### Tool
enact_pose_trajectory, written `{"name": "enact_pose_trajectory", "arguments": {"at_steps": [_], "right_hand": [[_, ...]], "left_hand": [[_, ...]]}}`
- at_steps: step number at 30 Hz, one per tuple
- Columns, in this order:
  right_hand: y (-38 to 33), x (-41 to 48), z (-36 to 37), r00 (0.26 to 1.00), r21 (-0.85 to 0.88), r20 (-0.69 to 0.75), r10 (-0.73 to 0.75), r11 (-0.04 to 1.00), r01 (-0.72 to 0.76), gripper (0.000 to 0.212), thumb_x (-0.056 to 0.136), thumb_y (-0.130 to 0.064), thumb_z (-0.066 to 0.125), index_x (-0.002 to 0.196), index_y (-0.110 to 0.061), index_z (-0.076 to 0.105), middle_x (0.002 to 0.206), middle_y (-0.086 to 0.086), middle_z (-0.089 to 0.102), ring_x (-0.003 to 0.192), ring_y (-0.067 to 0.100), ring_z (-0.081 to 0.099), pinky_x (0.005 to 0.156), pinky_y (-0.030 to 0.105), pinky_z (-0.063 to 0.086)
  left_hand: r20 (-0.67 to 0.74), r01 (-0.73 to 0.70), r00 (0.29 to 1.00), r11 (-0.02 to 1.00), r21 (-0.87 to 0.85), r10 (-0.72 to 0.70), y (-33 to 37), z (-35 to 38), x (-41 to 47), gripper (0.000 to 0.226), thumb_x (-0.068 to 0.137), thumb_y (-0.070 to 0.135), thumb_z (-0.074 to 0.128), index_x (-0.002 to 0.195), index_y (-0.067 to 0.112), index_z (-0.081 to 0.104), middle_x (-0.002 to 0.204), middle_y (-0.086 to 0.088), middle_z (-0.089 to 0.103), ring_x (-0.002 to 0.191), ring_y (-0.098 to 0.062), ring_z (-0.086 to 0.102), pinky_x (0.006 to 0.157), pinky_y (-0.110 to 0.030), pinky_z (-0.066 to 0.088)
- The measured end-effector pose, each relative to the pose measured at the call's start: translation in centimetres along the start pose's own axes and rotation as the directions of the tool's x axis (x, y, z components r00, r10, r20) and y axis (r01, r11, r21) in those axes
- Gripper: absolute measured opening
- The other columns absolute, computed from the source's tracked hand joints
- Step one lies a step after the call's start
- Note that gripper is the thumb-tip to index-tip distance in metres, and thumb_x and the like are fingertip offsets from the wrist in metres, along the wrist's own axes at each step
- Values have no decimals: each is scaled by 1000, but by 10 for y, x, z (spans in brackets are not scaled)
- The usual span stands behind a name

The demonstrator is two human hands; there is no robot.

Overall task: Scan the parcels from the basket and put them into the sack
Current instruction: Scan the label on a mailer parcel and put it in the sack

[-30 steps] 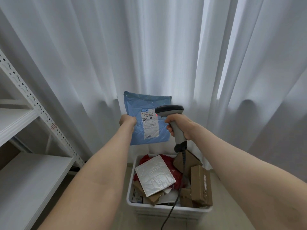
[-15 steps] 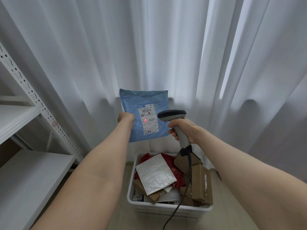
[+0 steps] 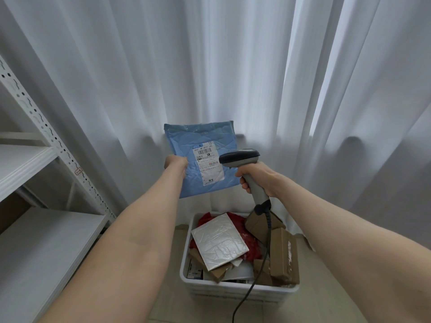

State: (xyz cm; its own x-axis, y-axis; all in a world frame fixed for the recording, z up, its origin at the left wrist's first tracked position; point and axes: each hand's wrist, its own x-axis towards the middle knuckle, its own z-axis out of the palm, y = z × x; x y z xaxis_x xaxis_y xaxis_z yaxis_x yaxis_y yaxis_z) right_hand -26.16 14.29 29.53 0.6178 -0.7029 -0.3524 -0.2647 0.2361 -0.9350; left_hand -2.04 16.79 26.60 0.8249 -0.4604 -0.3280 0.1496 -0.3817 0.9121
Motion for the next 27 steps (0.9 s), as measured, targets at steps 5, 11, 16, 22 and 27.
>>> {"name": "enact_pose_trajectory", "arguments": {"at_steps": [5,11,16,22,27], "right_hand": [[-1,0,4,1000,-9,-22,0,1000,0,13,82,-7,59,95,-7,59,57,2,58,46,10,53,46,22,47],[1,1,7,995,80,-103,1,997,7,10,83,-6,61,93,-7,61,66,7,63,49,12,57,49,24,49],[14,2,21,945,294,-322,64,955,35,11,84,0,63,91,-7,59,82,13,62,56,19,60,49,26,48],[42,-13,51,945,381,-276,175,923,-60,13,84,-1,69,90,-7,59,85,16,64,54,24,63,46,29,57],[87,-50,93,943,347,-257,210,931,-113,13,82,0,69,86,-4,58,76,14,62,53,20,61,52,30,54]], "left_hand": [[7,13,1000,1000,-19,-13,2,-2,3,26,88,-2,54,114,-2,59,86,-4,57,82,-21,57,76,-31,52],[7,0,1000,1000,2,0,-1,-5,4,24,89,1,56,113,-2,59,89,-6,58,75,-20,58,76,-31,53],[52,-7,999,998,63,4,-15,-25,-5,26,91,9,56,115,-1,59,98,-9,59,86,-22,58,78,-32,50],[153,-4,988,1000,25,0,-53,-72,-49,32,96,12,54,122,-7,56,108,-18,65,73,-21,56,65,-31,47],[266,173,956,971,-166,-125,-100,-140,-111,38,86,19,69,119,2,60,110,-16,66,75,-22,63,77,-37,52]]}}
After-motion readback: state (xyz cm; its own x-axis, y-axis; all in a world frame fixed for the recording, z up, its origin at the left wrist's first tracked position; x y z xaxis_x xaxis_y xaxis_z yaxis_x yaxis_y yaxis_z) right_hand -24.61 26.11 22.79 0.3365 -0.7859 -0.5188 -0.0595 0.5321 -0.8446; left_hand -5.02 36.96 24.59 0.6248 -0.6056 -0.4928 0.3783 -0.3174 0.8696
